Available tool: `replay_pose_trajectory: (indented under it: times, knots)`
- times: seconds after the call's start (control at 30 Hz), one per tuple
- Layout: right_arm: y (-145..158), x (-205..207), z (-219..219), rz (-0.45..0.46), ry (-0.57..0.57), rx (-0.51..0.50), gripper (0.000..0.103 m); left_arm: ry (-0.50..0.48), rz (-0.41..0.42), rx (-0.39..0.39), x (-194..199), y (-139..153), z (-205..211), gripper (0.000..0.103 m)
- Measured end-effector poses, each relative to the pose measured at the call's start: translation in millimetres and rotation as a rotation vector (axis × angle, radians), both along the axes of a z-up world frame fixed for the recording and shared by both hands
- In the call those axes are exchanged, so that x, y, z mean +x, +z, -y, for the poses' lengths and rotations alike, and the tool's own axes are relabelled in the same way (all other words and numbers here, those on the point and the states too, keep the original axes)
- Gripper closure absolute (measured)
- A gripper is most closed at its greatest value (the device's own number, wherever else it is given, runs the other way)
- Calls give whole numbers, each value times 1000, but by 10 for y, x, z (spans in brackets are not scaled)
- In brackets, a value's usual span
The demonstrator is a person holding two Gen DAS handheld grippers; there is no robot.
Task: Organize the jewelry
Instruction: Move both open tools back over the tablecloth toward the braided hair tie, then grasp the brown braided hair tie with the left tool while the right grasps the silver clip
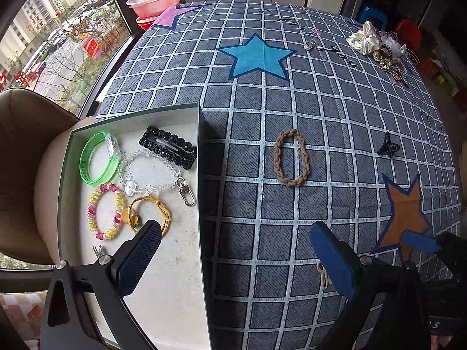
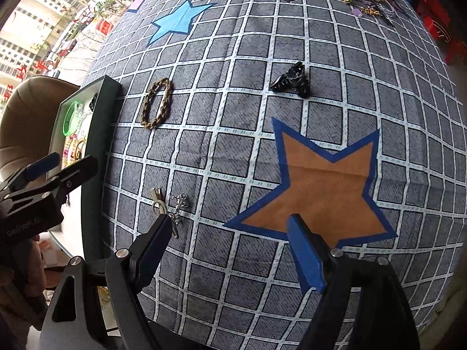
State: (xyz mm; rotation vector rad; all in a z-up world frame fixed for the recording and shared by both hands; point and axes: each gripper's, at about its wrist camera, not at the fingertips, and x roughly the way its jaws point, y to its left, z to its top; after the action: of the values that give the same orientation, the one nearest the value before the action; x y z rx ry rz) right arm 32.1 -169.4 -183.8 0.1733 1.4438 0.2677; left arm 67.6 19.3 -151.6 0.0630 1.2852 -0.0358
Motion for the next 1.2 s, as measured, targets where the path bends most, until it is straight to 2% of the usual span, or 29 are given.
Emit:
replay_pose_trajectory:
  times: [0.07,0.23,0.47,0.53,0.7,0.77,0.87,1.07,1.1,1.13,1.2]
  knots:
    - [-11,-19,-91,17,16,-2,22,-20,10,-3,84,-10,40,0]
    - [-76,-47,-260,47,36,-18,47,-69,27,-23,308,-54,161,0]
    - [-138,-81,-322,78,4,-11,54,-127,35,-62,565,-165,353,0]
    - [-156,-102,-359,88,-4,-14,56,-143,16,-64,620,-243,414,10]
    - [-189,-178,-546,126,8,-34,58,-141,-19,-58,713,-440,483,10]
    - [-192,-196,-626,144,23,-55,58,-140,-36,-62,737,-500,490,22]
    - [-204,-235,-764,175,52,-98,61,-137,-64,-64,765,-584,496,23]
    - [-273,-398,-1066,243,126,-226,76,-155,-51,-46,746,-619,495,30]
    - [-276,-409,-1072,245,129,-227,83,-156,-48,-46,733,-625,492,31]
    - [-277,-410,-1083,245,132,-232,89,-159,-45,-45,729,-625,488,36]
    - [-278,-406,-1111,245,144,-236,90,-162,-40,-44,746,-620,541,47]
